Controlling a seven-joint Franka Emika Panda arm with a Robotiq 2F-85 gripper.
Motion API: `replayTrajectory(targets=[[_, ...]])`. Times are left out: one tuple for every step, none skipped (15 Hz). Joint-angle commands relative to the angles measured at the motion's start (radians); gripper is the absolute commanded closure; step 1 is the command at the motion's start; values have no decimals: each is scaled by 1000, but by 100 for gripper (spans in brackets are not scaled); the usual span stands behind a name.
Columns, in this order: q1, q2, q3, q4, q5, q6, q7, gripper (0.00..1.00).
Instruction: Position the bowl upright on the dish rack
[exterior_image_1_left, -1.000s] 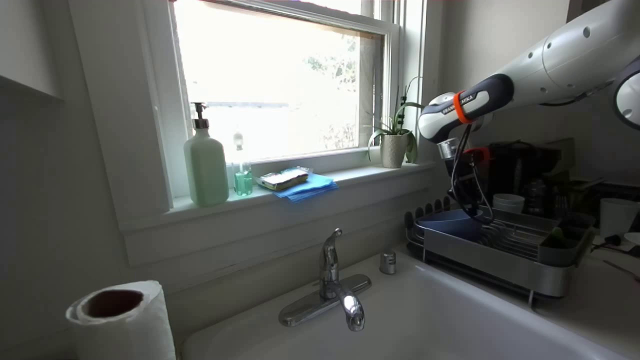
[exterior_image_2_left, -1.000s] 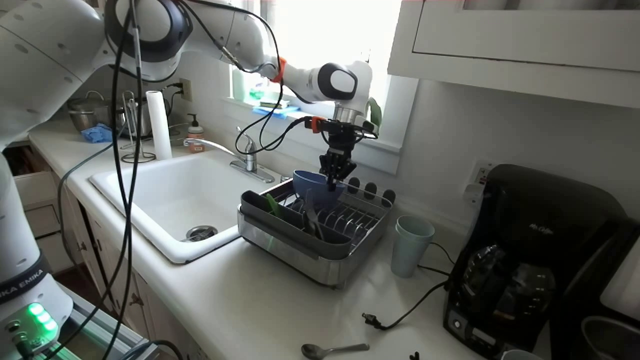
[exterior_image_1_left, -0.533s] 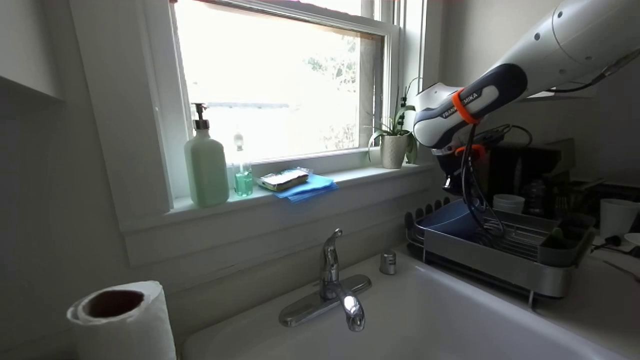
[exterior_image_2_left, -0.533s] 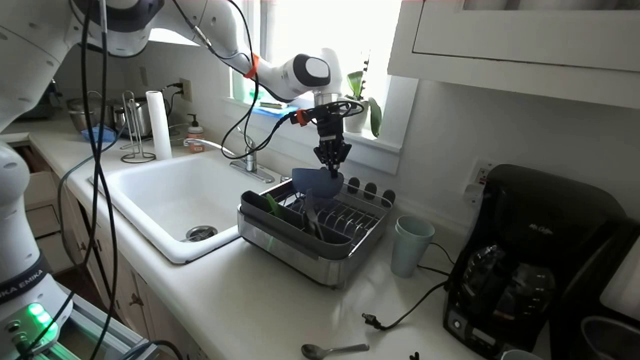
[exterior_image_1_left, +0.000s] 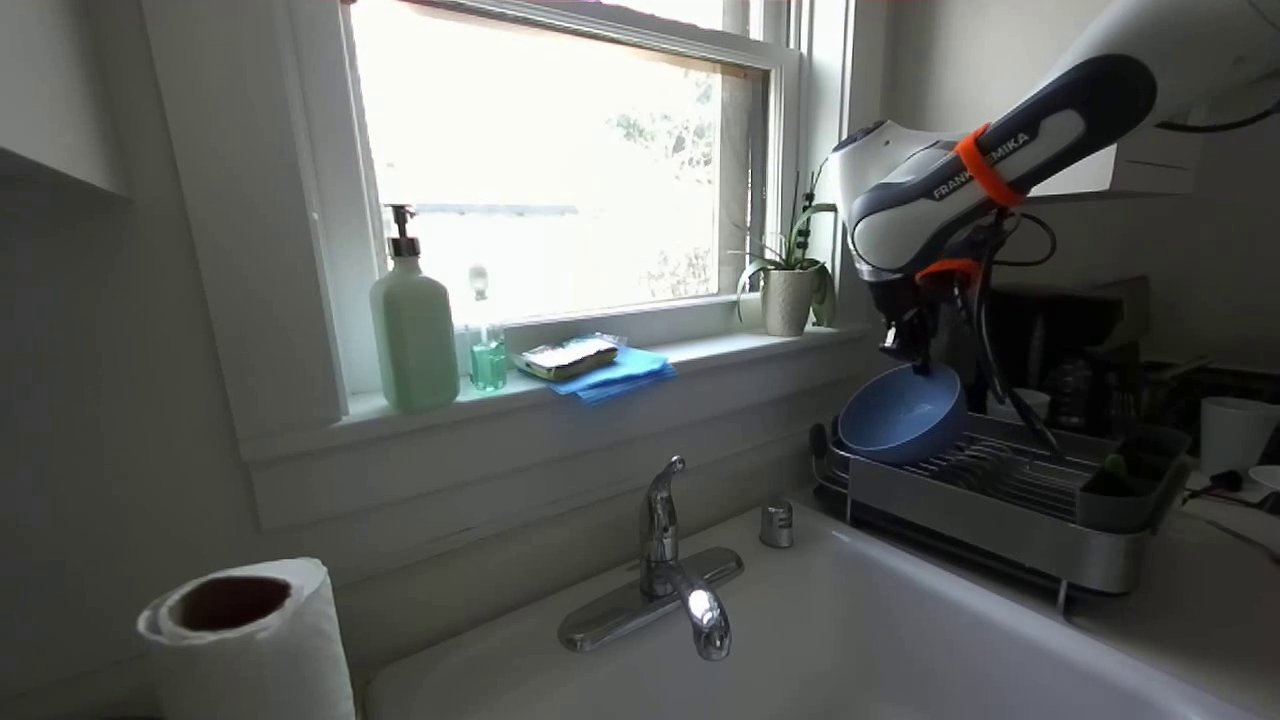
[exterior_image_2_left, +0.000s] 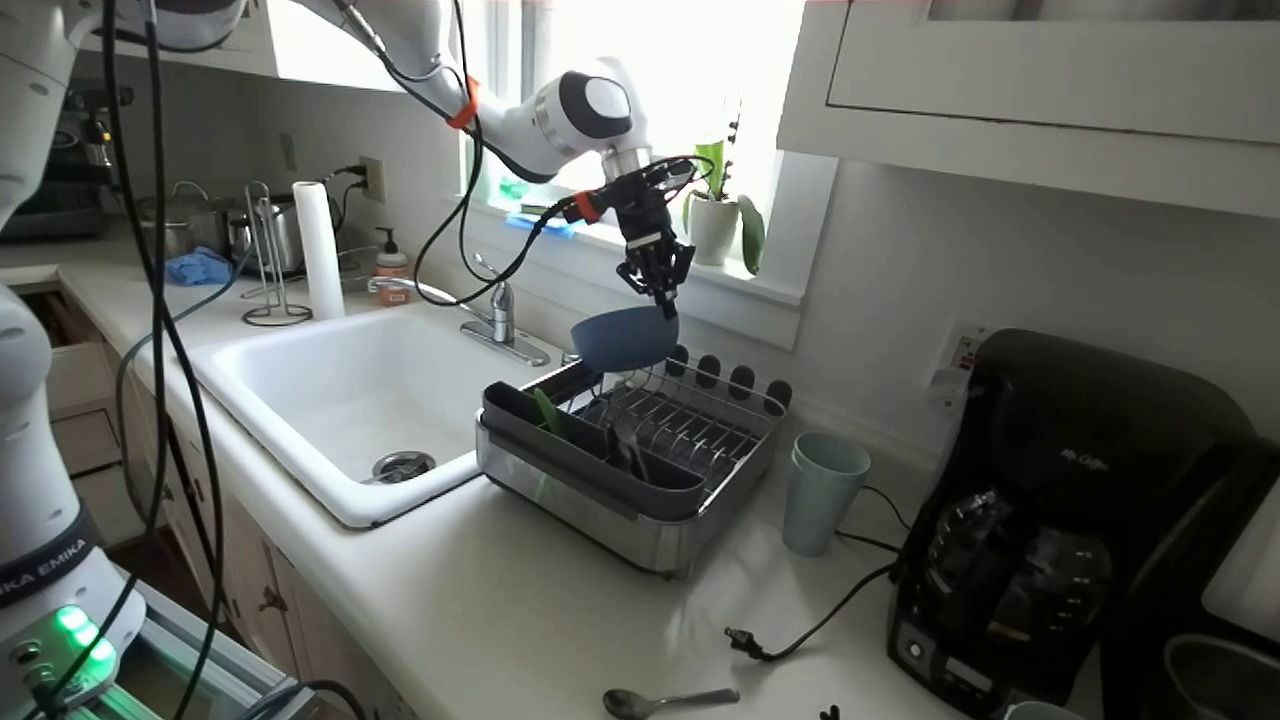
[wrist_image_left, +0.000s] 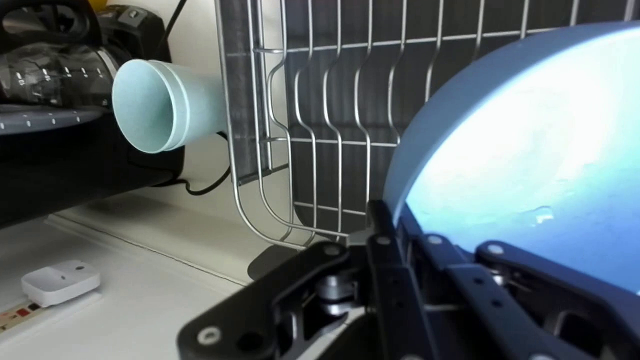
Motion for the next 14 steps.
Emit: replayTrajectory(targets=[[-76,-26,95,-1,-34,-8,14,95],[-83,-38,103,-9,-33,-6,10,95],[-87,-45,107,-15,-32,-4,8,95],[-89,-47,108,-17,-32,-3,7,95],[-90,-47,109,-18,-32,-2,7,99],[-87,-61,104,-32,-77,53,16,99],[-88,-67,108,-39,-118,78,16,99],[-77,-78,102,-53,-190,118,26,99],[-73,-81,100,-60,-247,146,29,99],[-66,-84,92,-69,-311,173,48,99],[-62,-88,91,-78,-373,204,65,99],[-57,-94,92,-98,-443,235,92,99],[-52,-97,93,-115,-515,265,120,99],[-49,-100,98,-136,-588,292,142,99]])
